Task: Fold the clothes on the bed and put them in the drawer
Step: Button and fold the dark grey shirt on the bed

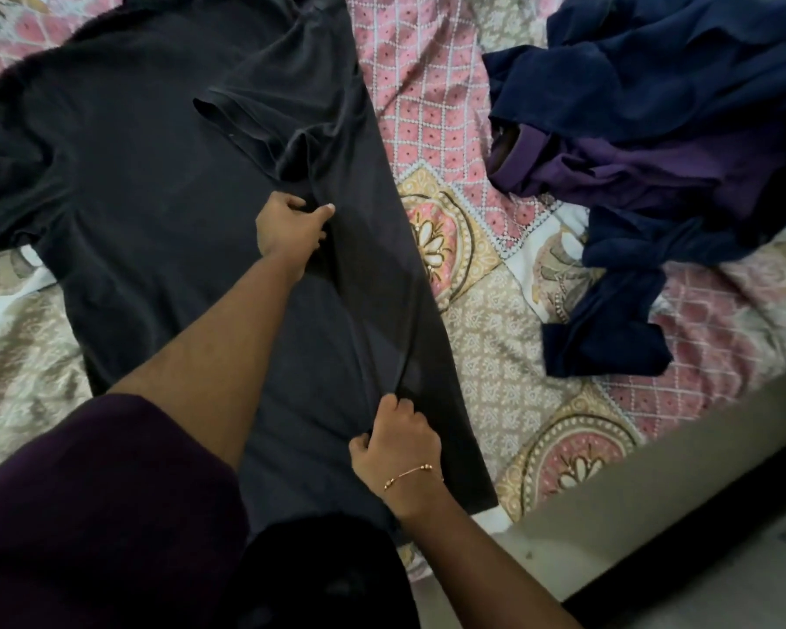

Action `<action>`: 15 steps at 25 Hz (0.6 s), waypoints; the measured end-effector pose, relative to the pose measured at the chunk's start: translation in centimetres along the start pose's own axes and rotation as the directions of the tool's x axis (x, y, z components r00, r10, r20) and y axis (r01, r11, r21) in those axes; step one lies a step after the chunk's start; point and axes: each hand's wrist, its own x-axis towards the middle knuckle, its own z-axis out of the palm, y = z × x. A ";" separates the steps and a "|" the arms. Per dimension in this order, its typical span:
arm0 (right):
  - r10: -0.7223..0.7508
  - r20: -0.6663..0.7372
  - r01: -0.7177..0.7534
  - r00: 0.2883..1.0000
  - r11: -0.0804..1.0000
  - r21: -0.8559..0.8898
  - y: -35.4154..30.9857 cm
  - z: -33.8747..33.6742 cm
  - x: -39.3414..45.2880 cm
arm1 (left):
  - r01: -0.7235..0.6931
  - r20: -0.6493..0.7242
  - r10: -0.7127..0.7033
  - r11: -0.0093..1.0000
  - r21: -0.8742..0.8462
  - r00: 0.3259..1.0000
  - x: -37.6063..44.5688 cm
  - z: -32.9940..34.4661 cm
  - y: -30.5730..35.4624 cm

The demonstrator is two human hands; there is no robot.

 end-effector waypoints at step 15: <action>-0.136 -0.106 0.152 0.985 0.977 0.152 -2.6 -8.0 9.6 | 0.189 -0.079 -0.248 0.878 -0.440 0.966 1.9 -1.0 0.3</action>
